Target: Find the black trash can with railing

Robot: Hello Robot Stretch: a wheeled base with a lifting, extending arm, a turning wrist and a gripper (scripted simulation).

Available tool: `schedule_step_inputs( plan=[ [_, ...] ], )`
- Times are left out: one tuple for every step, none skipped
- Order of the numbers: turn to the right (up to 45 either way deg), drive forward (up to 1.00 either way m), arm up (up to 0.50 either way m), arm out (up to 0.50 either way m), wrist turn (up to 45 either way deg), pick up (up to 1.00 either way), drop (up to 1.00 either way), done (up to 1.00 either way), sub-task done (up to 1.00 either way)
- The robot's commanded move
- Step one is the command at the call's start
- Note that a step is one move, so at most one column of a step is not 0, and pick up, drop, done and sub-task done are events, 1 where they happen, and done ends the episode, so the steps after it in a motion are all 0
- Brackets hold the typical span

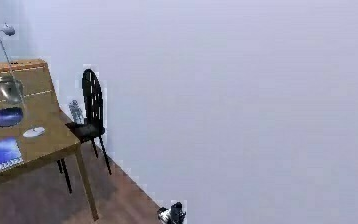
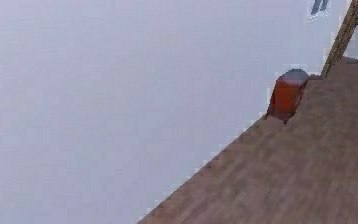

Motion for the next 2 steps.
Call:
schedule_step_inputs(
  plan=[
    [-45.0, 0.0, 0.0, 0.0, 0.0, 0.0, 0.0, 0.0, 0.0],
    [-3.0, 0.0, 0.0, 0.0, 0.0, 0.0, 0.0, 0.0, 0.0]
  ],
)
